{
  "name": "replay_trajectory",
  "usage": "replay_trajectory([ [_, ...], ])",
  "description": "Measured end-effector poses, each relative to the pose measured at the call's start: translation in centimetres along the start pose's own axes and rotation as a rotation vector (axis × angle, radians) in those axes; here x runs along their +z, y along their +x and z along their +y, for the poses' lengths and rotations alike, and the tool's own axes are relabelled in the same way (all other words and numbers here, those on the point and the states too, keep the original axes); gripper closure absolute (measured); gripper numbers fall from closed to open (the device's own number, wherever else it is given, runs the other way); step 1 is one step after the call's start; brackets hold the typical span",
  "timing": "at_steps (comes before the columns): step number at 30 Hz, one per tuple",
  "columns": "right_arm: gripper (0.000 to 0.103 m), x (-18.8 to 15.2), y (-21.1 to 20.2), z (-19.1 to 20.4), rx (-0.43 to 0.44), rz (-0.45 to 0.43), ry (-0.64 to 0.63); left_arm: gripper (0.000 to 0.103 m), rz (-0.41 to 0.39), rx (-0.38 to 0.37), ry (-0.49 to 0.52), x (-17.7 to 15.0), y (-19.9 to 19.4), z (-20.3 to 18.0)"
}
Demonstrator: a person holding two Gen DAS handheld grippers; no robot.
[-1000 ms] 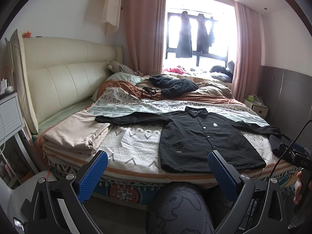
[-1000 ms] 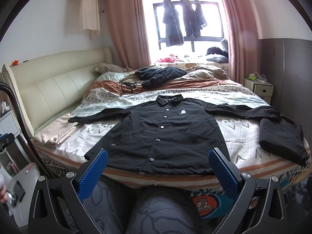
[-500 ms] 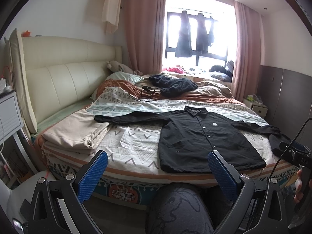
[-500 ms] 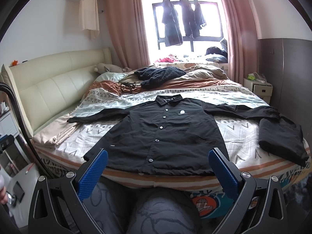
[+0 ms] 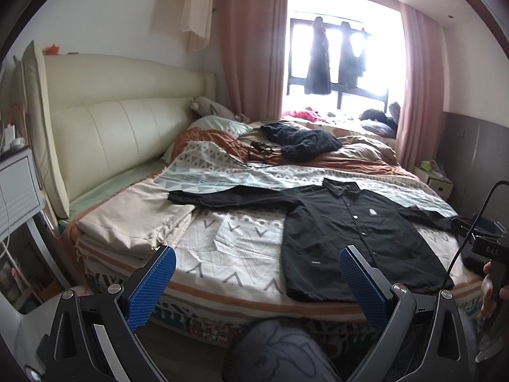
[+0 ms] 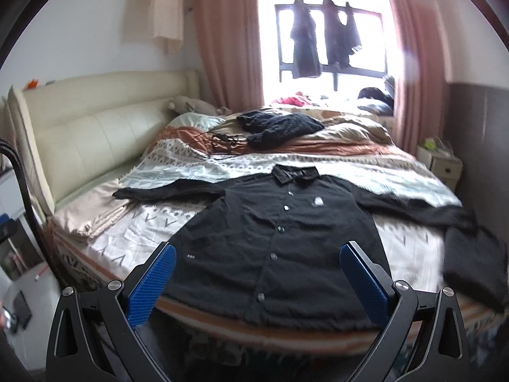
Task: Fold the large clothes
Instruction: 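Reach both tools toward the shirt sleeves and close on each cuff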
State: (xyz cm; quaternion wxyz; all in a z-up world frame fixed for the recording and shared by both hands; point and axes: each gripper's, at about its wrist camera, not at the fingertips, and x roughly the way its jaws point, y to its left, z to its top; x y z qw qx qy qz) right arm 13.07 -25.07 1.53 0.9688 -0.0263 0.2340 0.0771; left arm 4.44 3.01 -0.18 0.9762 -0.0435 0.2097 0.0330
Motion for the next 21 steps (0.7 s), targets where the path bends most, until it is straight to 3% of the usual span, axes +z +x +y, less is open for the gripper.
replay_trajectory([
  [13, 0.0, 6.3, 10.3, 3.1, 0.08, 0.085, -0.135, 0.0, 0.068, 0.104, -0.053, 1.8, 8.0, 1.9],
  [21, 0.0, 8.6, 17.4, 3.3, 0.142, 0.143, -0.109, 0.0, 0.117, 0.17, -0.059, 3.9, 13.4, 2.8],
])
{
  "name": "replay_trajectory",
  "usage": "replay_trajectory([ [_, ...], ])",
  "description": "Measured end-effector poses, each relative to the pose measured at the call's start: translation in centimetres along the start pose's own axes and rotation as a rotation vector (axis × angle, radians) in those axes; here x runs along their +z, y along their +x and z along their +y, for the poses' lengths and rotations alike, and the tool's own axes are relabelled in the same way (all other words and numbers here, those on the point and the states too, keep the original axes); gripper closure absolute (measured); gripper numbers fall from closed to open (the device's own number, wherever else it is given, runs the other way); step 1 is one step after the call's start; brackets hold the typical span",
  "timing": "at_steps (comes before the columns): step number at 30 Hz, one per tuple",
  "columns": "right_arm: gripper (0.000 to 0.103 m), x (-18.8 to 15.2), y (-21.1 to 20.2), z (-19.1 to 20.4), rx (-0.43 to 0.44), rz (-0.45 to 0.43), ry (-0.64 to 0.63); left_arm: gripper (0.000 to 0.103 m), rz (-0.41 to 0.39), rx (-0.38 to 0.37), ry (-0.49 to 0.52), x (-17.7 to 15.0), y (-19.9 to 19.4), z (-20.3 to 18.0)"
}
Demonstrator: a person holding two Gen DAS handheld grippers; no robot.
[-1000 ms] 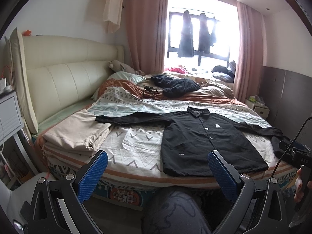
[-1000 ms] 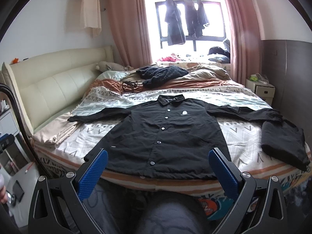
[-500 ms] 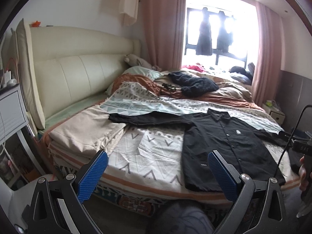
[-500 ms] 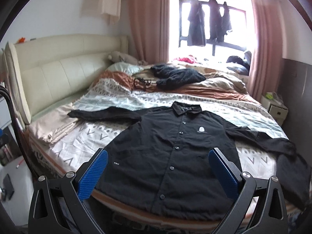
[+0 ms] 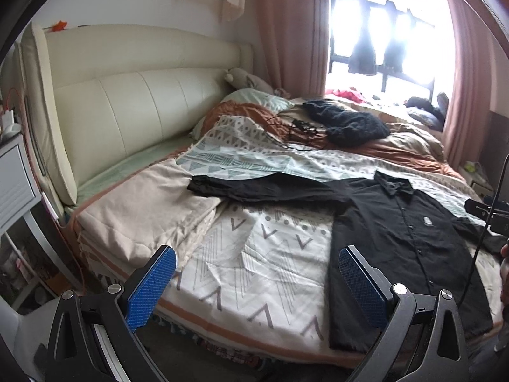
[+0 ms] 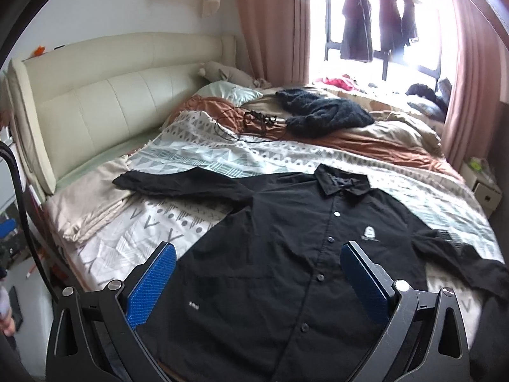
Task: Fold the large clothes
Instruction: 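Reach both tools toward the shirt sleeves and close on each cuff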
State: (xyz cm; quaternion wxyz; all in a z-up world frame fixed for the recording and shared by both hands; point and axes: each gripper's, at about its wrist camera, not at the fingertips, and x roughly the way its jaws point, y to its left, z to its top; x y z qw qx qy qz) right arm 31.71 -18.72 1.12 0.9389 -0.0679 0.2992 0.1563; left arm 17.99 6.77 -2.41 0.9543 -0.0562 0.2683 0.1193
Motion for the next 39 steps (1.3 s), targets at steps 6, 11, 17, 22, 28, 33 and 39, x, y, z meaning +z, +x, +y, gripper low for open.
replay_trajectory([
  [6, 0.0, 1.8, 4.6, -0.8, 0.002, 0.007, 0.018, 0.0, 0.029, 0.012, -0.031, 1.8, 4.9, 0.2],
  [11, 0.0, 2.4, 8.7, -2.0, -0.002, 0.038, 0.042, 0.0, 0.062, 0.013, -0.066, 3.4, 9.5, 0.3],
  [17, 0.0, 1.4, 13.1, -4.8, 0.027, 0.063, 0.11, 0.0, 0.11, 0.04, -0.122, 5.6, 15.3, 1.5],
  [22, 0.0, 0.5, 16.6, -6.4, 0.07, 0.108, 0.17, 0.012, 0.135, 0.056, -0.134, 7.1, 19.0, 3.1],
  [28, 0.02, -1.0, 18.9, -7.0, 0.078, 0.155, 0.159, 0.027, 0.185, 0.105, -0.208, 8.8, 23.7, 6.6],
  [33, 0.026, -1.5, 20.5, -7.9, 0.077, 0.189, 0.19, 0.028, 0.236, 0.131, -0.3, 9.3, 27.6, 10.0],
  [39, 0.038, -2.6, 22.1, -8.7, 0.082, 0.239, 0.242, 0.036, 0.294, 0.145, -0.403, 8.4, 32.2, 13.3],
])
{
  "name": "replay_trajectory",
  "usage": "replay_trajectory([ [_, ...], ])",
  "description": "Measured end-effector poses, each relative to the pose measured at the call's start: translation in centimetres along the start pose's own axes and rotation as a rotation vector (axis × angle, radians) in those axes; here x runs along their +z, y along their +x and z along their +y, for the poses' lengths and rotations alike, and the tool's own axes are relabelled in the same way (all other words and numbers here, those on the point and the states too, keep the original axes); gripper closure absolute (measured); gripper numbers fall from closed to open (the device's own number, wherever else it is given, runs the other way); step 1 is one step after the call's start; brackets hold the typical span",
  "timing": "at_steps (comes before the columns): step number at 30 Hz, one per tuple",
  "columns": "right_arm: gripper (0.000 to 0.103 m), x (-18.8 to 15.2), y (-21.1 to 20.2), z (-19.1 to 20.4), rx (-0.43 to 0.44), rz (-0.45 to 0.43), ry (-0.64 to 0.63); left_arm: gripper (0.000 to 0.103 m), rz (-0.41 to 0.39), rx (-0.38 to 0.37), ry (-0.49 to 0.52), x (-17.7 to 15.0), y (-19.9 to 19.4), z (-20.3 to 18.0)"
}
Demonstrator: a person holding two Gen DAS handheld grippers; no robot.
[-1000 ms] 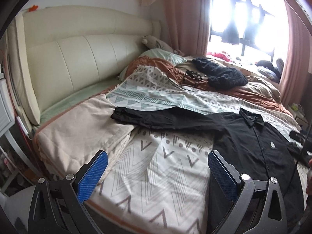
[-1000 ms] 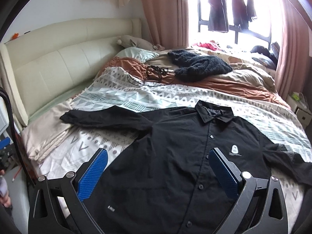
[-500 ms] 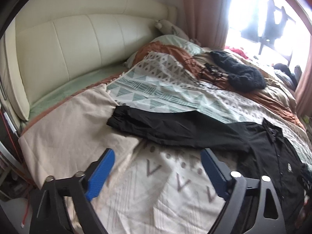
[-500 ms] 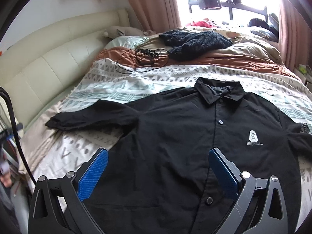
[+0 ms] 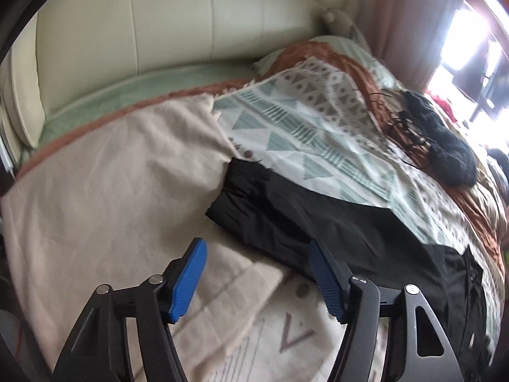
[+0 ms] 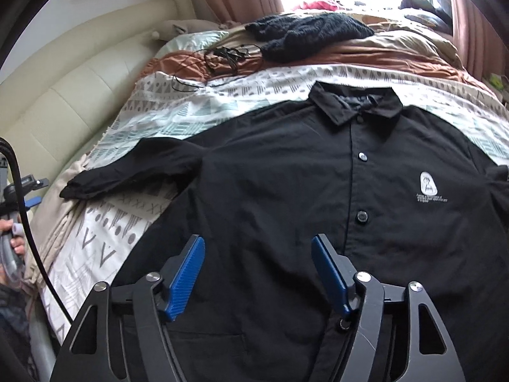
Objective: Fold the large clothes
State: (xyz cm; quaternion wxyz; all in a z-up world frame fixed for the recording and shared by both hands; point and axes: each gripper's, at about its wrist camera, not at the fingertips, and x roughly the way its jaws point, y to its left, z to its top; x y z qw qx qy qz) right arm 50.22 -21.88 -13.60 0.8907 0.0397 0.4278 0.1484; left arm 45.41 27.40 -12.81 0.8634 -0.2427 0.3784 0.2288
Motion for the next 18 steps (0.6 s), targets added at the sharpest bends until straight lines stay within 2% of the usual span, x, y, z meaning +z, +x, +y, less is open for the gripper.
replay_trajectory([
  [6, 0.053, 0.2, 1.5, 0.0, 0.015, 0.021, 0.016, 0.039, 0.042, 0.017, -0.091, 0.8, 4.4, 2.3],
  [8, 0.06, 0.5, 2.2, 0.4, 0.012, 0.031, 0.009, 0.05, 0.064, 0.008, -0.127, 1.0, 6.1, 2.9],
  [10, 0.067, 1.0, 2.9, 0.6, 0.021, 0.041, 0.024, 0.07, 0.052, 0.039, -0.137, 1.0, 6.6, 3.1],
  [13, 0.082, 1.6, 3.8, 1.0, 0.073, 0.049, 0.042, 0.078, 0.03, 0.052, -0.1, 1.2, 6.2, 2.6],
  [14, 0.082, 2.0, 4.3, 1.3, 0.088, 0.056, 0.045, 0.08, 0.022, 0.043, -0.088, 1.4, 5.7, 2.5],
  [15, 0.082, 2.2, 4.7, 1.6, 0.092, 0.058, 0.048, 0.095, 0.002, 0.027, -0.075, 1.6, 4.8, 2.3],
  [18, 0.083, 3.5, 6.3, 2.3, 0.13, 0.068, 0.084, 0.097, -0.026, -0.03, -0.074, 2.6, 2.8, 2.0],
])
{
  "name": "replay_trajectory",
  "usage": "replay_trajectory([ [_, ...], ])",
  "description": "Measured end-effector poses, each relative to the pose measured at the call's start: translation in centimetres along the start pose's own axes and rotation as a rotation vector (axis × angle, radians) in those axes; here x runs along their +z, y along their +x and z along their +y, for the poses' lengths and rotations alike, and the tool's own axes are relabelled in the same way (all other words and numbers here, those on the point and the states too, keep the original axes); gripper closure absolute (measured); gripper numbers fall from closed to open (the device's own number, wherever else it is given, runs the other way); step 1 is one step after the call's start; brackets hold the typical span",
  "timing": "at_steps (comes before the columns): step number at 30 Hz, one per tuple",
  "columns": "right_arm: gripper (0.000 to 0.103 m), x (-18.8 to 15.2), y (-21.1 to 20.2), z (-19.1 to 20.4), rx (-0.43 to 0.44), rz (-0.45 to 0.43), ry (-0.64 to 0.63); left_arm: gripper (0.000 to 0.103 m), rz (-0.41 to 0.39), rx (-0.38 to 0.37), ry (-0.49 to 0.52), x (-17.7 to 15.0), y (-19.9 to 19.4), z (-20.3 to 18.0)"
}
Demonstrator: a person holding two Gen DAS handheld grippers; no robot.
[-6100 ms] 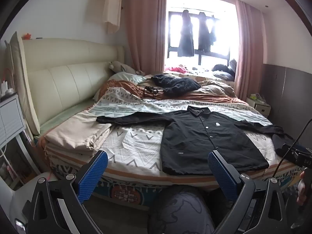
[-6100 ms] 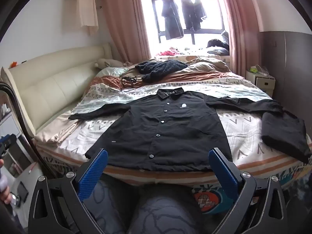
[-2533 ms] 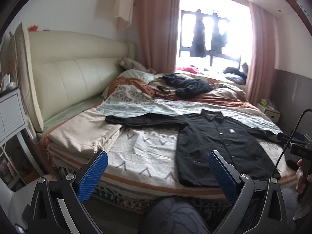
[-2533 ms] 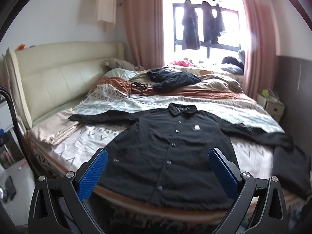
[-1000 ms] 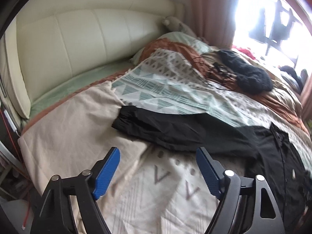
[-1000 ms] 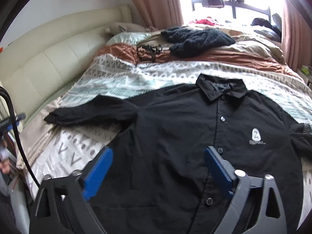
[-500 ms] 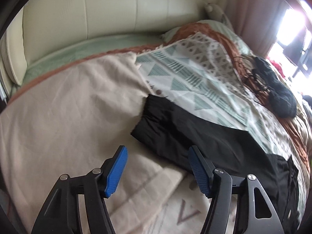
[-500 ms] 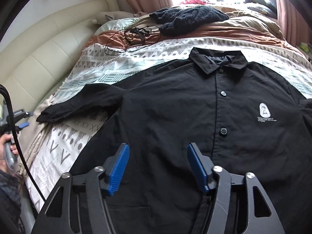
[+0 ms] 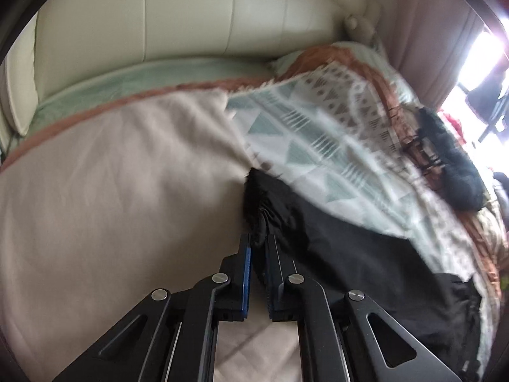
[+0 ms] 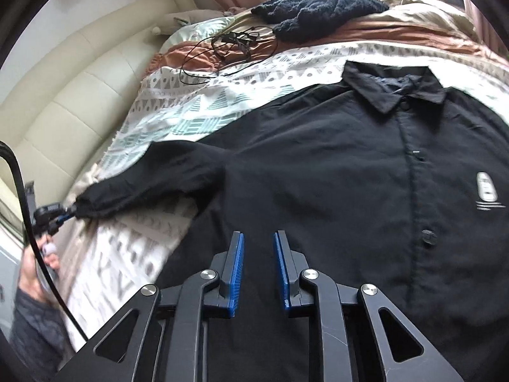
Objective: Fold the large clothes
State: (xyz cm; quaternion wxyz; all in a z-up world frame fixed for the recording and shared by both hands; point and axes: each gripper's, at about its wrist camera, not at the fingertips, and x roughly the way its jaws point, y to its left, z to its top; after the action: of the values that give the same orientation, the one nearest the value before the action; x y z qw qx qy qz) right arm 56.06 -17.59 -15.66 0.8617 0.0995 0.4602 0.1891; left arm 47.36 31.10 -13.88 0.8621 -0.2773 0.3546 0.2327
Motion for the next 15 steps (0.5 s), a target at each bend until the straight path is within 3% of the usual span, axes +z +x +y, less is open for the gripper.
replay_trajectory([
  [9, 0.09, 4.0, 7.0, 2.3, 0.111, 0.044, 0.086, 0.098, -0.12, -0.144, 0.098, 3.0, -8.2, -5.5],
  [15, 0.096, 3.6, 12.3, 1.0, 0.114, 0.114, 0.147, 0.098, -0.155, -0.226, 0.173, 4.2, -13.4, -10.7],
])
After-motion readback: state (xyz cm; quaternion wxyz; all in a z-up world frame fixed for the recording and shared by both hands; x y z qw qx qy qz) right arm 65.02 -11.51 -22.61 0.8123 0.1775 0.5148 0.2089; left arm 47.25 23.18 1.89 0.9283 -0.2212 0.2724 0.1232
